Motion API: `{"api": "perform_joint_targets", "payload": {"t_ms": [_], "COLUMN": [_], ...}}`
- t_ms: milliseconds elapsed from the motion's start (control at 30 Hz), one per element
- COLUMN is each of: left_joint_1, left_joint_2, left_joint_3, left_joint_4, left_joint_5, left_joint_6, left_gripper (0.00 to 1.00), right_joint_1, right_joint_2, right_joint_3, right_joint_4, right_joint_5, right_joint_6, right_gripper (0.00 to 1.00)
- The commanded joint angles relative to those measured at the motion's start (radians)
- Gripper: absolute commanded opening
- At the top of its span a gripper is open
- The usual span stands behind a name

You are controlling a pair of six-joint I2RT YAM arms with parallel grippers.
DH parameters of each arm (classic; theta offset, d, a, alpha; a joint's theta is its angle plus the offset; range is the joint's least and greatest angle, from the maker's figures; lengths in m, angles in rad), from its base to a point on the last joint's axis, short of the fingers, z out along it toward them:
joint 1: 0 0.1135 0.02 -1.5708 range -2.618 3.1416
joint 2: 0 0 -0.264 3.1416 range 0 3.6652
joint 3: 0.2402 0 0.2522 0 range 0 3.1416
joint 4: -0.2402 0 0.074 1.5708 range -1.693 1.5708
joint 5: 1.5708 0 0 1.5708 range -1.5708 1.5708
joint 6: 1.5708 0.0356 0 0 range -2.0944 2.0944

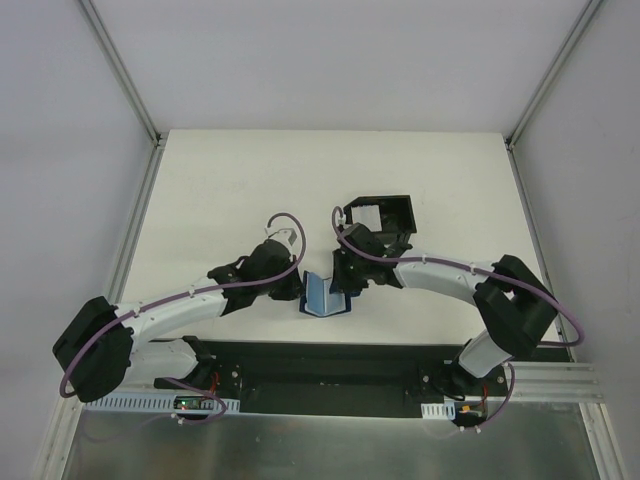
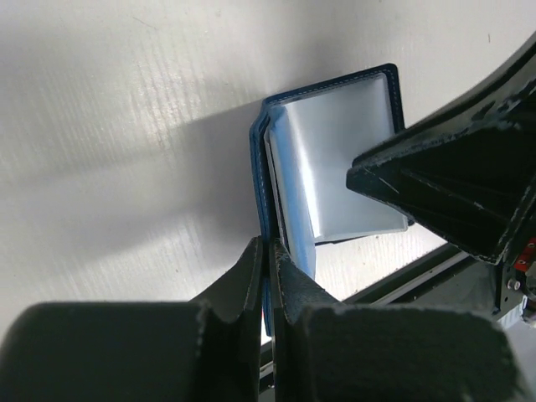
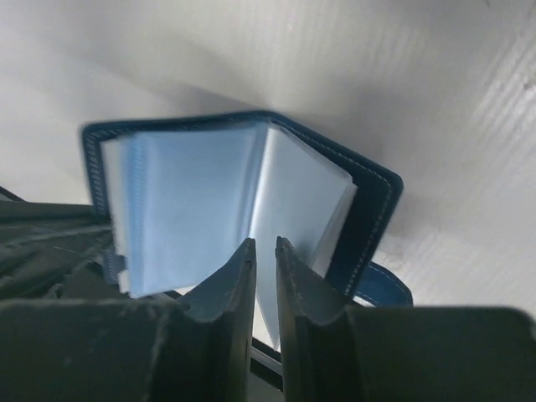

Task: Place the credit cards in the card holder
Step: Open the card holder at the center of the board.

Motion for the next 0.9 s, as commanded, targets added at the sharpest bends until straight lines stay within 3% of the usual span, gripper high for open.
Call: {"api": "perform_joint_targets", "payload": {"t_ms": [0, 533, 733, 867], "left_joint_1": [-0.009, -0.008, -0.006, -0.006], "left_joint_2": [0.011, 0.079, 0.103, 0.125], "left_joint_3": [-0.018, -0.162, -0.170, -0.150], "left_joint_4": [-0.007, 0.098, 0.166, 0.166], "left_joint_5": [-0.068, -0.100, -0.051, -0.053], "left_joint_6": [-0.027, -0.062, -0.050, -0.053], "left_gripper": [0.00, 0.00, 0.00, 0.00], "right_joint_1": [0.001, -0.015, -0.033, -0.062], "right_joint_2": [-0.014, 0.057, 0.046, -0.004], "right_joint_3": [-0.049, -0.115, -0.095, -0.083], "right_joint_4": [-0.017, -0.068, -0.043, 0.001], "right_joint_5": [0.015, 0.161, 0.123, 0.019], "right_joint_6": [0.009, 0.024, -0.019, -0.036], "right_gripper": [0.17, 0.12, 0.11, 0.13]}}
